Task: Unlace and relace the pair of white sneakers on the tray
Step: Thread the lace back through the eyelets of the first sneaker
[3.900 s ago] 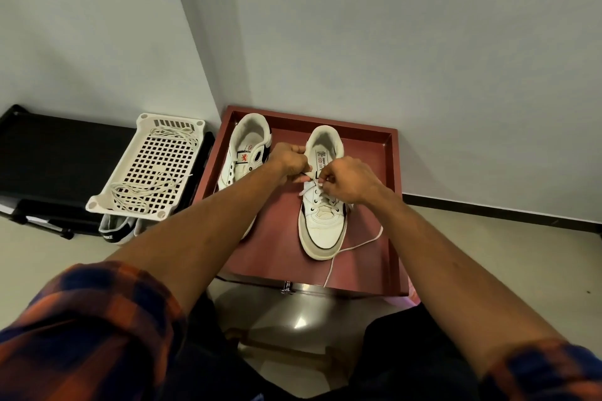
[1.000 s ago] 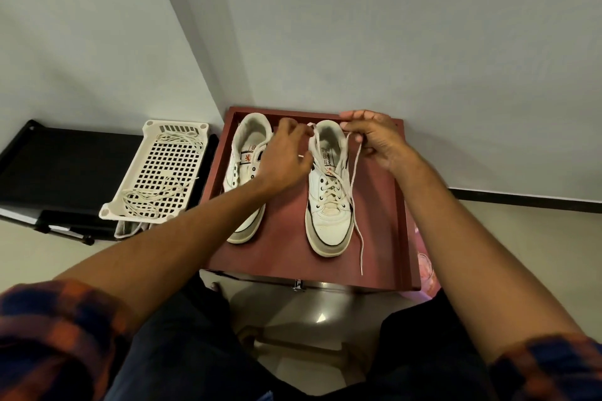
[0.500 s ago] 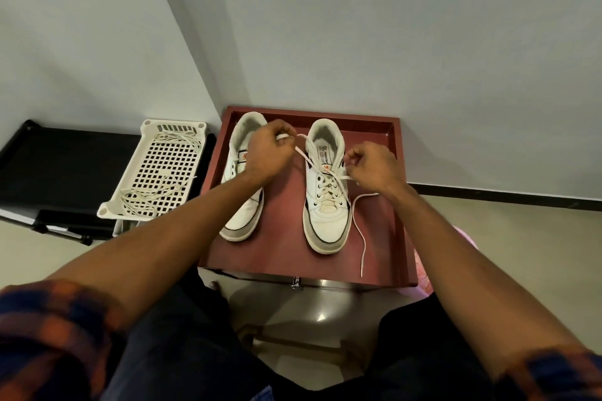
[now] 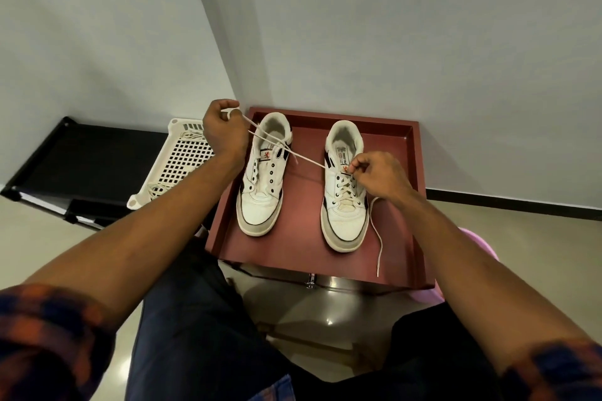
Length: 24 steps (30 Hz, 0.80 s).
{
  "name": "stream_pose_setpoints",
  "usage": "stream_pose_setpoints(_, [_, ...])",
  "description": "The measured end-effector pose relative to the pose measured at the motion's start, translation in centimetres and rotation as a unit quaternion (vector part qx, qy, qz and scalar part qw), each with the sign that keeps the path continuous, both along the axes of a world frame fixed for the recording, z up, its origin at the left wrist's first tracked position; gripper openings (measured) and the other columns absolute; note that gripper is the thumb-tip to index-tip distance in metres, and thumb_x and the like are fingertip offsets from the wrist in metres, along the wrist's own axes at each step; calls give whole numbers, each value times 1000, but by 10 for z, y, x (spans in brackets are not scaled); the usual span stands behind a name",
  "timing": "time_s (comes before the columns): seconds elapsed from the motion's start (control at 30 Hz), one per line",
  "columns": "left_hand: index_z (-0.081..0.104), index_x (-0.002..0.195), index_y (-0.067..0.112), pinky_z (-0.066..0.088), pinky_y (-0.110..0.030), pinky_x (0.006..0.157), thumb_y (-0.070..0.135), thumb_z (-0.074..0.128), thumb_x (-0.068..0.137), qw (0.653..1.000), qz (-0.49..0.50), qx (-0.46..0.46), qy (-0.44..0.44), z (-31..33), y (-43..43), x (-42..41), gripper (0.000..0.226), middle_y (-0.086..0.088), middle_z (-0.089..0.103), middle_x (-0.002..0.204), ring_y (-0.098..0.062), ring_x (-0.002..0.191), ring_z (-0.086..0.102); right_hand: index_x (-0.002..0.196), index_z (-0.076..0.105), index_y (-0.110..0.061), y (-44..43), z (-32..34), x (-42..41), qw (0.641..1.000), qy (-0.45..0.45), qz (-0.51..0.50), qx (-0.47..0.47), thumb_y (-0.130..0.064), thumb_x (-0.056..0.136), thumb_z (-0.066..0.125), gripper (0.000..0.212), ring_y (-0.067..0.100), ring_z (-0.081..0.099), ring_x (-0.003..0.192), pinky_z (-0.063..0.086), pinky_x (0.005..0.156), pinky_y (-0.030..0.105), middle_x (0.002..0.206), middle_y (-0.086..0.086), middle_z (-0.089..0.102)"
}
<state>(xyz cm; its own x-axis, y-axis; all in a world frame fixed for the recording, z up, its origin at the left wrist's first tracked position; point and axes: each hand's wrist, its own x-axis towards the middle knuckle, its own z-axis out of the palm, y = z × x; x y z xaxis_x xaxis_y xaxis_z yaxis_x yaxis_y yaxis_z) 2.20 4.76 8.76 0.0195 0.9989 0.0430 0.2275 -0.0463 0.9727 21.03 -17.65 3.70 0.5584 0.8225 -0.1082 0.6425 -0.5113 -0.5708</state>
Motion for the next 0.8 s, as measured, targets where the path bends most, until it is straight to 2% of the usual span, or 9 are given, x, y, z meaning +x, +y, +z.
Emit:
stream_pose_setpoints(0.1, [68,90,29,56,-40,82,16,55,81,1000,3,-7,20,2,8,-4,19,6,65,82,-18,79,65,86,78,-29,-1,3,0,1000,-11,-1,5,-12,83,70,19,1,62,72,57,78,32,78,-17,70])
stream_pose_setpoints(0.2, [69,98,22,52,-29,72,28,62,84,986,-106,23,126,-4,-2,1,17,3,63,96,-6,77,60,84,69,-29,1,8,3,997,-24,-66,38,-17,81,74,13,9,63,70,57,73,34,76,-15,67])
stream_pose_setpoints(0.3, [71,99,25,44,-18,73,29,62,83,937,-233,122,230,-13,-22,13,19,7,58,104,-5,87,60,99,61,-27,8,11,3,991,-10,-127,34,-40,83,78,27,11,64,68,49,70,29,78,-12,63])
stream_pose_setpoints(0.37, [73,98,23,48,-24,80,22,60,82,903,-318,139,252,-17,-41,26,21,8,64,101,-8,93,61,106,65,-26,13,13,3,990,2,-143,19,-50,85,76,33,15,65,68,52,73,31,75,-12,61])
stream_pose_setpoints(0.43, [75,97,22,52,-30,82,21,62,83,861,-404,145,274,-23,-63,40,19,6,69,95,-11,87,63,101,74,-23,15,12,5,988,20,-152,6,-48,85,76,30,15,66,66,56,73,32,69,-13,60])
stream_pose_setpoints(0.5, [75,96,21,53,-34,79,23,65,84,822,-458,165,298,-28,-83,51,16,6,64,89,-12,80,62,91,79,-19,19,11,5,987,28,-160,-9,-42,85,77,24,15,66,67,51,63,27,66,-9,63])
stream_pose_setpoints(0.6, [75,106,25,54,-35,79,35,64,87,786,-469,168,367,-39,-104,67,24,2,67,100,-20,93,66,73,78,-16,23,12,7,980,51,-189,-15,-37,82,76,22,15,69,65,38,51,23,60,-4,66])
stream_pose_setpoints(0.67, [74,111,25,52,-36,81,38,66,87,770,-466,158,406,-47,-112,74,28,-2,68,112,-24,103,66,69,77,-14,24,11,10,974,79,-213,-13,-34,80,77,22,11,67,60,38,49,23,60,-3,68])
stream_pose_setpoints(0.8, [72,113,25,51,-38,84,40,68,88,749,-461,169,444,-56,-119,77,29,-3,58,121,-28,107,63,68,77,-13,23,8,13,965,120,-233,-5,-28,77,78,17,2,60,46,39,48,20,57,-4,69])
